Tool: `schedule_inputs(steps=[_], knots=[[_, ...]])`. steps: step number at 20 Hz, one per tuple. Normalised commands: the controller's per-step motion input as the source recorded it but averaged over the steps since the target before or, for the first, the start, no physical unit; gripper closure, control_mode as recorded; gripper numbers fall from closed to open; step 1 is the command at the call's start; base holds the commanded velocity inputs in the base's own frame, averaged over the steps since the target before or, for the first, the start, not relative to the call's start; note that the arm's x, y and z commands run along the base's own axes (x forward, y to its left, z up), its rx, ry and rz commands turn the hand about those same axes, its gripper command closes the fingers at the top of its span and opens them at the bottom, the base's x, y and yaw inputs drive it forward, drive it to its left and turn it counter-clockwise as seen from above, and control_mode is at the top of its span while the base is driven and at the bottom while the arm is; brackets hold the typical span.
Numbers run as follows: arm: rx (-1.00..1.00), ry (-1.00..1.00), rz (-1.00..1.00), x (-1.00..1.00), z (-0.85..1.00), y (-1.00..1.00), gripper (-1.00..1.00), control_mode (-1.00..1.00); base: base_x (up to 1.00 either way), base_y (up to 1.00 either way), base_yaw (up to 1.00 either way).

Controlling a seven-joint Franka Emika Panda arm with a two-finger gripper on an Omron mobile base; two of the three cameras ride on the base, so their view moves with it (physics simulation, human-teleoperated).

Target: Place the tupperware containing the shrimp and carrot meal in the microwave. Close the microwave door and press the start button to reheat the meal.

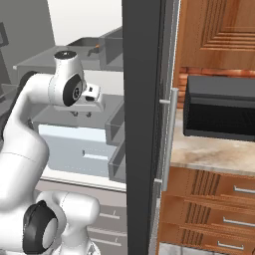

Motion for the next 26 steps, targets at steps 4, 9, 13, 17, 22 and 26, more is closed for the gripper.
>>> schedule_inputs(steps=[4,9,13,17,22,26], knots=[[0.00,-0.22,0.00,-0.06,0.00,0.09,-1.00,-1.00,0.00,0.00,0.00],[0.00,-0.48,0.00,-0.19,0.12,0.11,-1.00,-1.00,0.00,0.00,0.00],[0.00,-0.44,0.00,-0.03,0.37,0.21,-1.00,-1.00,0.00,0.00,0.00],[0.11,-0.31,-0.06,-0.02,0.59,0.07,-1.00,-1.00,0.00,0.00,0.00],[0.23,-0.14,-0.16,0.00,0.70,0.04,-1.00,-1.00,0.00,0.00,0.00],[0.24,-0.02,-0.18,0.00,0.69,0.07,-1.00,-1.00,0.00,0.00,0.00]])
